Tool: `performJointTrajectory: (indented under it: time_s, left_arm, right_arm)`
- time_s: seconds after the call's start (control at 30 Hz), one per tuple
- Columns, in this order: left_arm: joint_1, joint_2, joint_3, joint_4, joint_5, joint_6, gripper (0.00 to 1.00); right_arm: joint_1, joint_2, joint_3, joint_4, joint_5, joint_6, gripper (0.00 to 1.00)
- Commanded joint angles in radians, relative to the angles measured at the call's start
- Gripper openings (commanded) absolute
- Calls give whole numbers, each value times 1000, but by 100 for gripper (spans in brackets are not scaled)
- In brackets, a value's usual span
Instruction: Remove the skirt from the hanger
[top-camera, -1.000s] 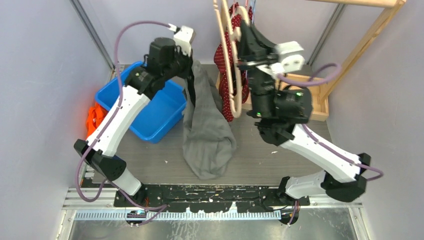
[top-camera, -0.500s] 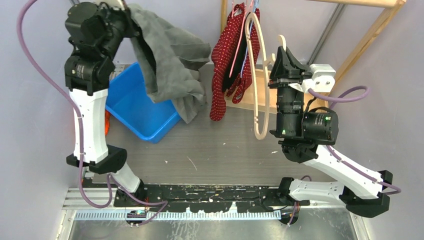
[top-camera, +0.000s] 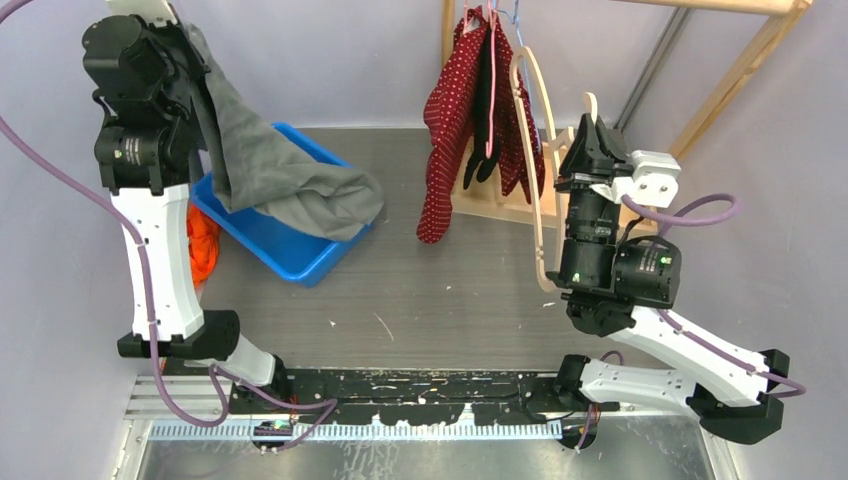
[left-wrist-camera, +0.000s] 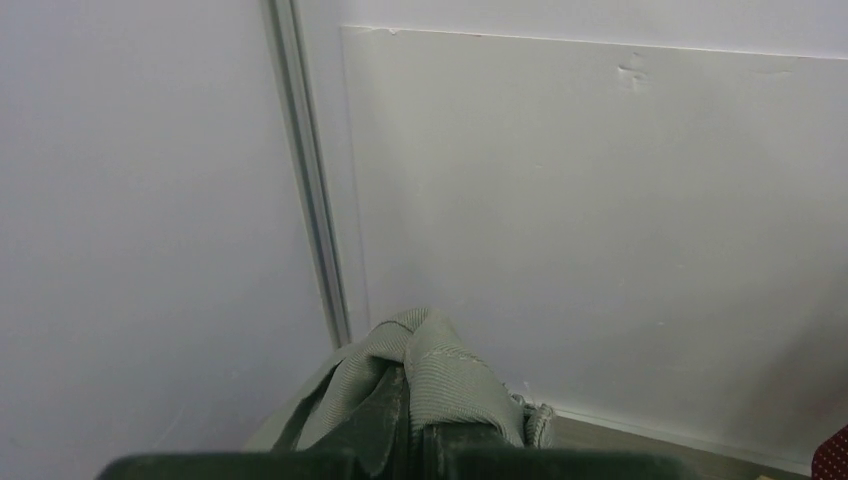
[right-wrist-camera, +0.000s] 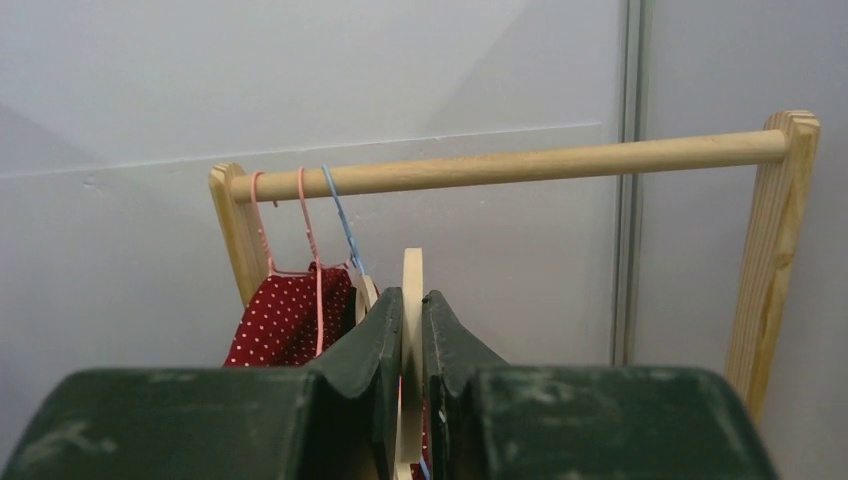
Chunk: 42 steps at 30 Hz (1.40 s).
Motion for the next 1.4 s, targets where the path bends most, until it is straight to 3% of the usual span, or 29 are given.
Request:
performJointTrajectory:
  time_s: [0.0, 0.17, 0.3, 0.4, 0.67, 0.8, 0.93, 1.07, 1.17, 1.37]
  left_arm:
    - [6, -63, -70, 175, -60, 59, 0]
    - [7, -18, -95, 168, -44, 53, 0]
    - [6, -10, -81, 189, -146, 142, 0]
    - [6, -33, -156, 226, -177, 171, 0]
    - [6, -103, -676, 322, -67, -7, 0]
    - [5, -101, -881, 409, 62, -132, 0]
    - [-26, -57, -938, 412, 248, -235, 0]
    - [-60, -3, -980, 419, 228, -253, 0]
    - [-60, 94, -958, 424, 240, -251, 0]
    - [-70, 340, -842, 377, 482, -326, 0]
  right_arm:
    - [-27, 3, -24, 82, 28, -42, 1]
    - [-62, 8, -32, 70, 39, -15, 1]
    - [-85, 15, -34, 57, 42, 0, 1]
    - [-112, 21, -41, 48, 47, 28, 1]
    - [-186, 56, -28, 7, 71, 68, 1]
    - [-228, 65, 14, -33, 61, 89, 1]
    - [-278, 98, 67, -65, 45, 104, 1]
    - [-366, 148, 146, -180, 15, 192, 1]
    - [-447, 189, 215, -313, -28, 296, 1]
    - [-536, 254, 310, -355, -54, 294, 1]
